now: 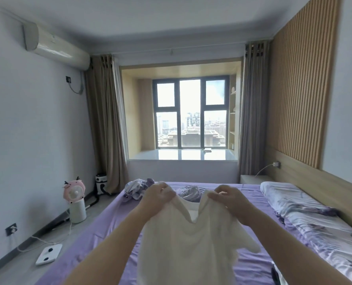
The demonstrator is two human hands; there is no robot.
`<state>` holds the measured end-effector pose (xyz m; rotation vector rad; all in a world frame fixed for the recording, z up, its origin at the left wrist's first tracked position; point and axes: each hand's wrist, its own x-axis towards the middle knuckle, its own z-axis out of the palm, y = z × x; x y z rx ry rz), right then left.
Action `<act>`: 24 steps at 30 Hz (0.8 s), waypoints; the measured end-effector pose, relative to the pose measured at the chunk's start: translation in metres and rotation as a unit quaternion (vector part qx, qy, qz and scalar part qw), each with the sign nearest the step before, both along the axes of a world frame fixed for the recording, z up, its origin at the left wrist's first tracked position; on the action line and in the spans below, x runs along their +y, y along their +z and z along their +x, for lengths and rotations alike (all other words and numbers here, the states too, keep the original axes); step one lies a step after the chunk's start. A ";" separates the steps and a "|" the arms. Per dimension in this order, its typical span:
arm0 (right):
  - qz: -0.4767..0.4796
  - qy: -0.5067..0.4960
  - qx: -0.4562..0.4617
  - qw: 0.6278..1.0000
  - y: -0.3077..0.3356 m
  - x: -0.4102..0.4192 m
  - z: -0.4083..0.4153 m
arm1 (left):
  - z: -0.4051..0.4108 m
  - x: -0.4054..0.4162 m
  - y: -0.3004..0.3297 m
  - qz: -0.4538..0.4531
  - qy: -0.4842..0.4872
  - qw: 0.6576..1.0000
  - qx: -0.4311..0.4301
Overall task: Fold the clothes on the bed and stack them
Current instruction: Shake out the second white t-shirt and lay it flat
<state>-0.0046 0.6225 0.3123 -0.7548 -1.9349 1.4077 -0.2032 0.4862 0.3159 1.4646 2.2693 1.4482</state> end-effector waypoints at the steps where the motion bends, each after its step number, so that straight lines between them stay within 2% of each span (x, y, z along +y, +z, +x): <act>1: -0.035 0.017 0.017 0.999 0.002 -0.013 -0.007 | 0.005 -0.001 0.000 0.012 0.007 0.999 -0.036; 3: -0.091 0.057 0.050 0.993 0.006 -0.040 -0.020 | 0.016 -0.006 0.001 0.026 -0.022 0.993 -0.117; 5: -0.121 0.078 0.086 0.986 0.012 -0.066 -0.031 | 0.026 -0.014 0.005 0.040 -0.122 0.964 -0.234; 6: -0.127 0.080 0.103 0.983 0.014 -0.077 -0.035 | 0.029 -0.019 0.007 0.036 -0.175 0.948 -0.265; 9: -0.109 0.085 0.121 0.983 0.019 -0.099 -0.039 | 0.023 -0.036 0.010 -0.014 -0.229 0.956 -0.186; 12: -0.065 0.065 0.109 0.990 0.023 -0.110 -0.032 | 0.016 -0.048 0.014 -0.013 -0.257 0.956 -0.138; 15: 0.127 -0.036 0.015 0.991 0.029 -0.117 -0.024 | 0.017 -0.054 0.022 0.009 -0.242 0.968 -0.068; 17: 0.198 -0.081 -0.024 0.977 0.031 -0.112 -0.022 | 0.015 -0.062 0.029 0.013 -0.248 0.967 -0.061; 19: 0.128 -0.025 -0.012 0.991 0.029 -0.108 -0.016 | 0.011 -0.072 0.036 0.010 -0.272 0.958 -0.093; 21: 0.031 0.109 0.028 0.993 0.023 -0.110 -0.010 | 0.010 -0.079 0.041 0.012 -0.298 0.944 -0.141; 23: 0.019 0.202 0.058 0.978 0.015 -0.122 -0.012 | 0.012 -0.082 0.044 0.033 -0.302 0.941 -0.146; 24: 0.016 0.217 0.069 0.974 0.012 -0.128 -0.016 | 0.014 -0.081 0.044 0.046 -0.295 0.945 -0.137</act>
